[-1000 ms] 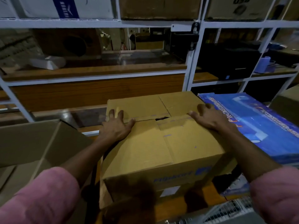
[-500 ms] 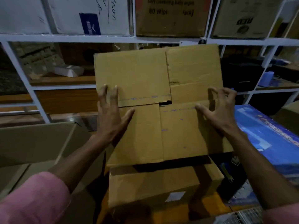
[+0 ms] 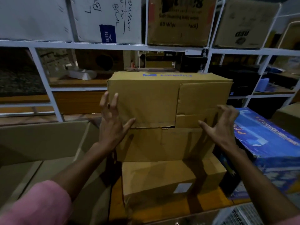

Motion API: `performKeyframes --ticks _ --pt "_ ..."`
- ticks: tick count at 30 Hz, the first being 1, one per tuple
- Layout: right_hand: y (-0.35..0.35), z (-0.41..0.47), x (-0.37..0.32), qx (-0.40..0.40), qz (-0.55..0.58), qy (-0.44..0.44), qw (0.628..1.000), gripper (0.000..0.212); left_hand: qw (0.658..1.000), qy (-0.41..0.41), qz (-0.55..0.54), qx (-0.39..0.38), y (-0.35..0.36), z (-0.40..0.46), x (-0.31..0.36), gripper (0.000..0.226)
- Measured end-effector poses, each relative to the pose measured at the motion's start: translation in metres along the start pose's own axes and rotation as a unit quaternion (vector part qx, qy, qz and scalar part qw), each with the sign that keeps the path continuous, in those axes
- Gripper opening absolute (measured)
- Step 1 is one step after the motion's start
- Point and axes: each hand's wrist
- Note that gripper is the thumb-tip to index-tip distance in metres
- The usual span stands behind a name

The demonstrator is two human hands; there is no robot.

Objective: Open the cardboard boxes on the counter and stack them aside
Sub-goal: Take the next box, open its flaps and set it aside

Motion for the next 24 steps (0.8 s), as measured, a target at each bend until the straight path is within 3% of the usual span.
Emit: performKeyframes --ticks 4,11,15,24 --pt "-0.014 0.043 -0.023 -0.032 -0.027 -0.045 0.998 0.107 0.998 0.013 0.019 -0.05 -0.012 0.039 0.006 0.114" --pt "-0.026 0.09 -0.041 -0.075 -0.072 -0.043 0.994 0.117 0.995 -0.004 0.044 -0.09 -0.016 0.078 0.009 0.121" --pt "-0.028 0.099 -0.045 -0.131 -0.106 -0.023 0.985 0.109 0.991 -0.042 0.033 -0.119 -0.014 0.088 0.008 0.111" --pt "-0.041 0.067 -0.043 0.005 -0.041 -0.121 0.992 0.074 1.0 0.025 0.015 0.002 -0.021 0.052 0.011 0.084"
Point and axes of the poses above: each hand's wrist, its own z-axis towards the middle knuckle, its own y-axis out of the palm, x = y × z, and after that the axes turned 11 degrees about z, right-handed
